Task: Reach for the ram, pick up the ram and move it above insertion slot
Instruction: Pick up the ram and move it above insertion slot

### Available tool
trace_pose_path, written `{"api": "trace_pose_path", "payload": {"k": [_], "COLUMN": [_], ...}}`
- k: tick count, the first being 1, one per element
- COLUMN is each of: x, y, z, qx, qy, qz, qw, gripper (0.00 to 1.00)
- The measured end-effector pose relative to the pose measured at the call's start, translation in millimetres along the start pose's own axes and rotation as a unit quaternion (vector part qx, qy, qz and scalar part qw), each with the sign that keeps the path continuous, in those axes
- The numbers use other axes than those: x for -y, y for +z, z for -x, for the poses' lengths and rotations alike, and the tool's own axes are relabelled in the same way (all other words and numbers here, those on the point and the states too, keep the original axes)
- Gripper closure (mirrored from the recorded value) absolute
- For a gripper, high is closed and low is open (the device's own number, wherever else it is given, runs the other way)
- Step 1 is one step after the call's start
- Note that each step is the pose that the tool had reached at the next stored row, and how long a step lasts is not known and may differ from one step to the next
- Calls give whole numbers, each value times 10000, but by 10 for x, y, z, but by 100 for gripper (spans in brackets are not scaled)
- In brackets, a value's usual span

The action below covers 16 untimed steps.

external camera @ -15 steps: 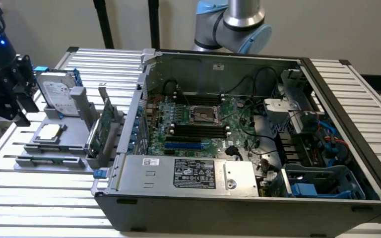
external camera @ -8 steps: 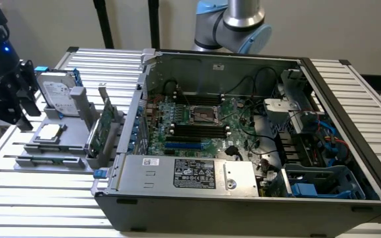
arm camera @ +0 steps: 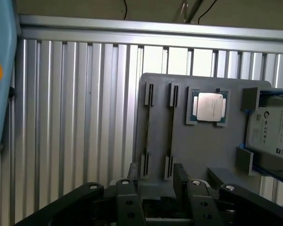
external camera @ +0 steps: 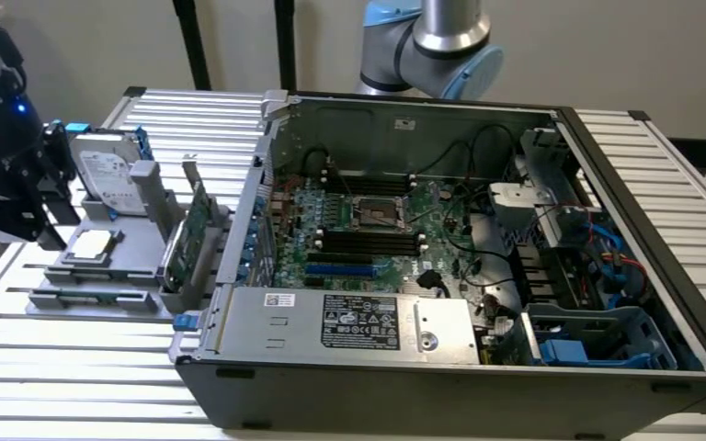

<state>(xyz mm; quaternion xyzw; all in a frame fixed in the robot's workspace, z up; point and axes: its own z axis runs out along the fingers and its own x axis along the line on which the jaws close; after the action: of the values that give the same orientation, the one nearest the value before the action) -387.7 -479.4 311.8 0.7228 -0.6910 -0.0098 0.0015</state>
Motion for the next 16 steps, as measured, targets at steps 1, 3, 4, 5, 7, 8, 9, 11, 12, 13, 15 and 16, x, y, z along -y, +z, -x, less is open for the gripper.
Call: {"api": "trace_pose_path", "payload": {"k": [1, 3, 4, 5, 7, 8, 9, 11, 12, 13, 15, 16], "x": [-5, -14, -19, -24, -33, -38, -42, -53, -58, -64, -75, -81], "y": [18, 54, 73, 92, 127, 146, 164, 202, 219, 238, 274, 292], "z": [-1, -7, -10, -13, -19, -22, -25, -29, -31, -31, -32, -33], "qx": [0, 0, 0, 0, 0, 0, 0, 0, 0, 0, 0, 0], "qy": [0, 0, 0, 0, 0, 0, 0, 0, 0, 0, 0, 0], "qz": [0, 0, 0, 0, 0, 0, 0, 0, 0, 0, 0, 0], "qw": [10000, 10000, 10000, 10000, 10000, 10000, 10000, 10000, 10000, 10000, 10000, 10000], "gripper": [58, 58, 58, 58, 58, 58, 58, 58, 58, 58, 58, 58]}}
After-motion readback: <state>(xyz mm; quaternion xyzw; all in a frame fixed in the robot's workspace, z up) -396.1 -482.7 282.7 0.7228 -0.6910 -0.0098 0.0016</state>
